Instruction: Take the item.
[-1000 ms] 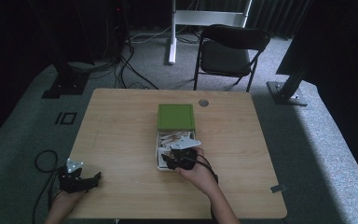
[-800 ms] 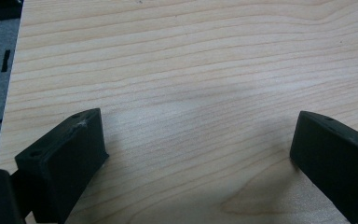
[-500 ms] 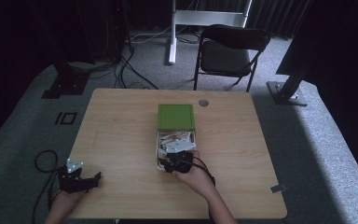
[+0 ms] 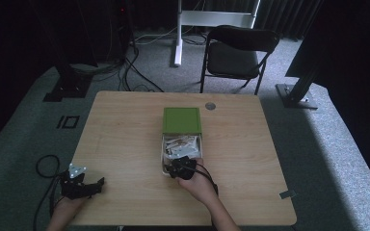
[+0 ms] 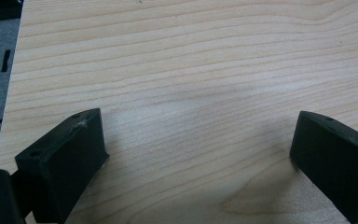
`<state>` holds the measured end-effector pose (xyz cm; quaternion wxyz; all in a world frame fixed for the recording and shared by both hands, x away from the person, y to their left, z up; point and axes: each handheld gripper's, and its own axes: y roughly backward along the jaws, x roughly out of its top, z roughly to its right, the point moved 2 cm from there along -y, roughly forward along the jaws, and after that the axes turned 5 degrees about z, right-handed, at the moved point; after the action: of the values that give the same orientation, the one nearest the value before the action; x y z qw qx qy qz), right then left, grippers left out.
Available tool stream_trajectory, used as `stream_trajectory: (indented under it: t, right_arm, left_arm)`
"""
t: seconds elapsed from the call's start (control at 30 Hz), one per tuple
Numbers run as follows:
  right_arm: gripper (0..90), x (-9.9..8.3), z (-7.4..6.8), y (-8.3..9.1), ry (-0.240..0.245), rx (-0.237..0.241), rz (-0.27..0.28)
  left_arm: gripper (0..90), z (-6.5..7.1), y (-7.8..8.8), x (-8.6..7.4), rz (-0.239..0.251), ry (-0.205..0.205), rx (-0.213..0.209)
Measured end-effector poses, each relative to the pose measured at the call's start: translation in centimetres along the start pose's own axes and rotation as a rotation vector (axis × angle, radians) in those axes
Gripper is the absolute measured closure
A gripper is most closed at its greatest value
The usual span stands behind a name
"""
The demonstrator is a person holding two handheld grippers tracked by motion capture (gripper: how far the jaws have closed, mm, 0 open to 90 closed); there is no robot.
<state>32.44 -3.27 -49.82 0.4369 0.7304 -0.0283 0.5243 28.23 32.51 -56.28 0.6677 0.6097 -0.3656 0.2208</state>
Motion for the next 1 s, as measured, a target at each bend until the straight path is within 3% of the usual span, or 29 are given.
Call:
stream_trajectory:
  t: [0.1, 0.3, 0.33, 1.0]
  right_arm:
    - [85.5, 0.1, 0.2, 0.2, -0.031, -0.012, 0.005]
    - [85.9, 0.4, 0.4, 0.9, -0.065, -0.003, 0.039]
    - [85.9, 0.6, 0.6, 1.2, -0.083, 0.003, 0.064]
    - [86.2, 3.0, 2.9, 5.8, -0.112, -0.024, 0.178]
  left_arm:
    - [3.8, 0.0, 0.0, 0.0, 0.000, 0.000, 0.000]
    - [3.8, 0.0, 0.0, 0.0, 0.001, 0.001, 0.000]
    - [3.8, 0.0, 0.0, 0.0, 0.001, 0.001, 0.000]
    - [3.8, 0.0, 0.0, 0.0, 0.002, 0.000, 0.000]
